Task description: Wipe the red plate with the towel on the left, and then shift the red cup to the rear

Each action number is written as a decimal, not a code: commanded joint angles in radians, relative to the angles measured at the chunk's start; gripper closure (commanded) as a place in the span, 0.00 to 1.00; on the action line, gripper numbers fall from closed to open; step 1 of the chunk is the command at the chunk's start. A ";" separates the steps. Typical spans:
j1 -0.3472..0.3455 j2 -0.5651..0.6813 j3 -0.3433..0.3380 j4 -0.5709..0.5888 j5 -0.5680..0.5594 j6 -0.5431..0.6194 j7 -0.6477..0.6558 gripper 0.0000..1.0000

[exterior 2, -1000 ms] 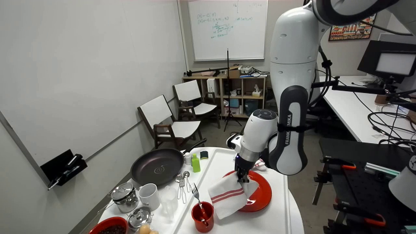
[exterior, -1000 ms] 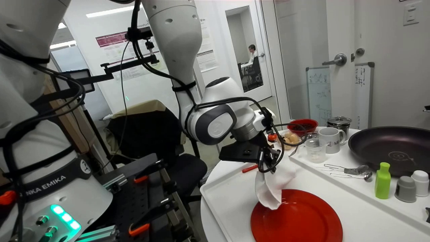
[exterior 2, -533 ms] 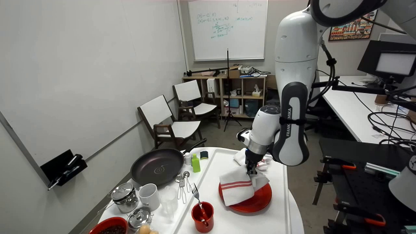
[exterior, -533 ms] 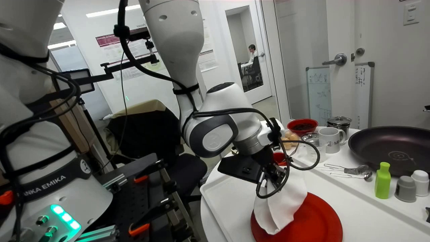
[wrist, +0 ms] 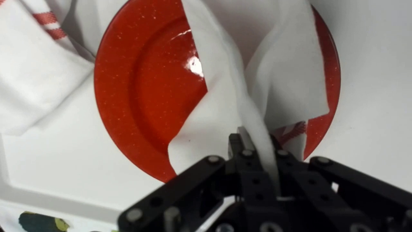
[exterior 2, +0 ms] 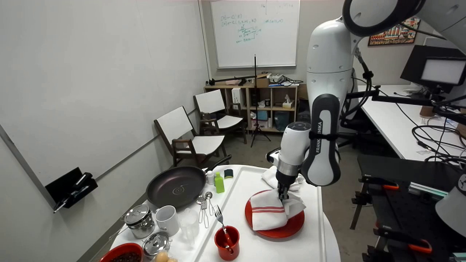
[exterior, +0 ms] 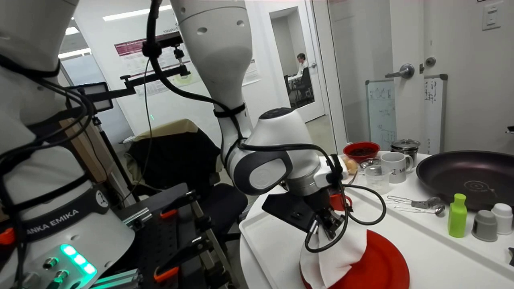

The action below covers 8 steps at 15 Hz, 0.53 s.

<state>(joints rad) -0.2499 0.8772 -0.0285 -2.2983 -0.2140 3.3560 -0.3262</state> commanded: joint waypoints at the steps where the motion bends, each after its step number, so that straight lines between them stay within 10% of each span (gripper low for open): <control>1: -0.025 0.077 0.047 0.099 -0.018 -0.066 0.035 0.99; 8: -0.017 0.206 0.077 0.263 0.001 -0.184 0.043 0.99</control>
<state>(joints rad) -0.2598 1.0167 0.0306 -2.1314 -0.2134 3.2285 -0.3004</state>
